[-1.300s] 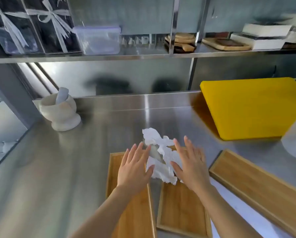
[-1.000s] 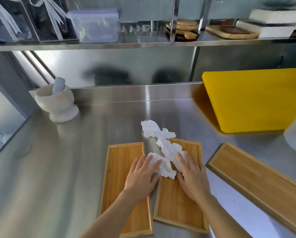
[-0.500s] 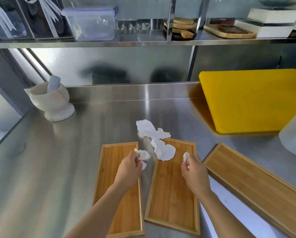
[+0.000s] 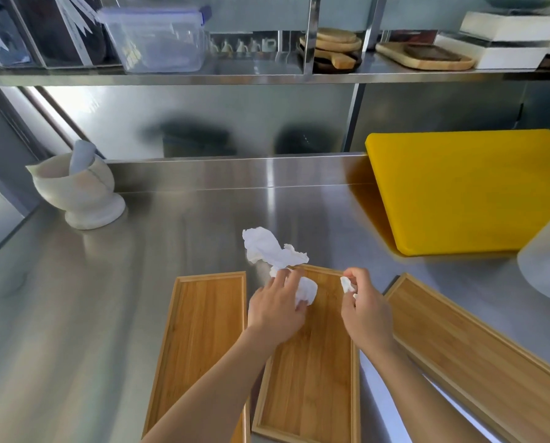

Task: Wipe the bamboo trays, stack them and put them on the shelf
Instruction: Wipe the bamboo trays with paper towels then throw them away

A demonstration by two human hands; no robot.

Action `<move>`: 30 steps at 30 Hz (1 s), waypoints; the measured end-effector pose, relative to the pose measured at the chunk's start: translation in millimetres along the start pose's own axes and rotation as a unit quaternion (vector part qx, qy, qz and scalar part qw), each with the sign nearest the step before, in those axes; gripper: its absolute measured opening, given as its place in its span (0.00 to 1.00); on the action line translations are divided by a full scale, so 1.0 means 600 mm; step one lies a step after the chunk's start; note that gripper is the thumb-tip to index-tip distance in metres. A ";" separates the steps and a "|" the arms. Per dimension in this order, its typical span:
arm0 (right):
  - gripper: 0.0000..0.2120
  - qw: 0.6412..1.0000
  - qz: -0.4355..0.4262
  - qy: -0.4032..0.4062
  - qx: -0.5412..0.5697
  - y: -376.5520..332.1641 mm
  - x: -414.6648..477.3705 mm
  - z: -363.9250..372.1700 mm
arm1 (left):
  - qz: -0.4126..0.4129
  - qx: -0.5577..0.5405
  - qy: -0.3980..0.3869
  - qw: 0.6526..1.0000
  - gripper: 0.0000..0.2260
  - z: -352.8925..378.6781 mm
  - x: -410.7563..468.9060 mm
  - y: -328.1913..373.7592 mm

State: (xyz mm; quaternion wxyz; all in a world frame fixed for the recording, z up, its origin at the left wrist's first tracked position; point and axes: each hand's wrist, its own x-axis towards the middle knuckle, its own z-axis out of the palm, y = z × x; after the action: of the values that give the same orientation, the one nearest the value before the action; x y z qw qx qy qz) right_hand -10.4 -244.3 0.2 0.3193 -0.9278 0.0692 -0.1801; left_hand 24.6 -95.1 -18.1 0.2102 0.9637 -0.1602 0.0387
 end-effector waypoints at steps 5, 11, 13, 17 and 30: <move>0.12 0.999 -0.001 -0.015 -0.037 0.015 0.018 0.005 | -0.039 0.085 -0.074 0.993 0.19 0.023 0.002 -0.004; 0.20 0.994 -0.049 -0.048 -0.089 -0.003 0.058 0.054 | -0.046 0.044 -0.060 0.996 0.20 0.002 -0.023 -0.016; 0.22 0.988 -0.072 -0.088 -0.104 -0.021 0.078 0.081 | -0.040 0.025 -0.049 0.998 0.20 -0.008 -0.036 -0.023; 0.26 0.972 -0.057 -0.171 -0.151 -0.053 0.112 0.131 | -0.040 0.008 -0.027 0.999 0.16 -0.036 -0.058 -0.051; 0.10 0.978 -0.074 -0.153 -0.116 -0.054 0.130 0.163 | -0.146 -0.063 0.049 0.986 0.05 -0.107 -0.051 -0.125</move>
State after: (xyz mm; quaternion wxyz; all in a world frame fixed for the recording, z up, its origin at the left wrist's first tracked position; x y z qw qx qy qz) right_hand 99.1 -182.4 -29.1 0.2018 -0.9778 -0.0291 -0.0494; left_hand 19.8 5.0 6.5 0.2812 0.9586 -0.0096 0.0447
